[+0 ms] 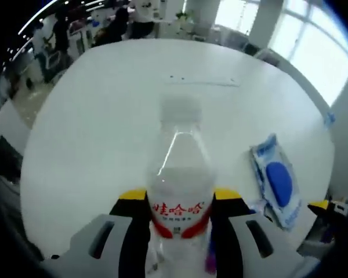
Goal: Arrange the tabletop items into an orderly group along one side of the table until the central work area is clear of visible clutter.
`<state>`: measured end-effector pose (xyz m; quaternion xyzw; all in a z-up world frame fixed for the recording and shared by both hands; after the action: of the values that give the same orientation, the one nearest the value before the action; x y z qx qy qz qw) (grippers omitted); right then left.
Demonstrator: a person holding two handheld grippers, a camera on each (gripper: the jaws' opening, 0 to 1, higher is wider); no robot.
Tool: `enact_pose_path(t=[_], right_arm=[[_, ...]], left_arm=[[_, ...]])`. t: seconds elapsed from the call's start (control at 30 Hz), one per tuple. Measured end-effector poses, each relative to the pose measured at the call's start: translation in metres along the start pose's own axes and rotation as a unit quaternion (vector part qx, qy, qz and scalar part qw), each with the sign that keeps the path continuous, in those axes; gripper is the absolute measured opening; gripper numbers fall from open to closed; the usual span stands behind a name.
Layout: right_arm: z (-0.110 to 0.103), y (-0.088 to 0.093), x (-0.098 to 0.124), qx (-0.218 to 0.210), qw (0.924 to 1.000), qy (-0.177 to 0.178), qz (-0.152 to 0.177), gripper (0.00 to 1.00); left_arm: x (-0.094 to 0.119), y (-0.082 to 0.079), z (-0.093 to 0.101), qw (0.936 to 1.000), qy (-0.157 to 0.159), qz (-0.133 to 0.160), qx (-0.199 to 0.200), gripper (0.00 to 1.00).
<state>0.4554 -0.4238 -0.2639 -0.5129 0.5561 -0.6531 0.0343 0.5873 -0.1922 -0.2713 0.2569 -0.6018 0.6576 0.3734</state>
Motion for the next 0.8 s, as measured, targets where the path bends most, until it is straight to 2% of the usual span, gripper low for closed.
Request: enact_pose_path(t=[0.3,0.4,0.5,0.63,0.8], right_arm=[[-0.001,0.001,-0.001,0.007,1.0000,0.003,-0.003,0.91],[-0.001,0.002,-0.001,0.008,0.9999,0.002,-0.005,0.91],[-0.002,0.002,-0.001,0.014,0.9999,0.004,-0.007,0.91],[-0.001,0.001,-0.001,0.015,0.9998,0.010,-0.006,0.92],[0.002,-0.004,0.002,0.008,0.9997,0.017,0.013,0.91]], left_arm=[[0.010,0.001,-0.001,0.9990,-0.005,0.045,-0.002,0.37],[0.011,0.000,-0.002,0.9977,-0.006,0.068,-0.003,0.37],[0.013,-0.002,-0.001,0.9938,-0.003,0.105,-0.035,0.37],[0.016,-0.003,-0.003,0.9917,0.001,0.125,-0.028,0.37],[0.018,-0.006,-0.008,0.9848,-0.007,0.171,-0.028,0.37]])
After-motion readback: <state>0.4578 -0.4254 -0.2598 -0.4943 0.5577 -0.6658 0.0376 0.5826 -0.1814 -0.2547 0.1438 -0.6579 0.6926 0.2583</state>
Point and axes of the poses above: the point that each gripper's makers call its tool centre point, and the gripper's own axes: x roughly backward along the fingers, z roughly to its right, y roughly out of its underside, the point moved 9 cm from there along x, roughly backward along the fingers, and after that the axes turned 1 degree about -x, right-handed, at the moved point
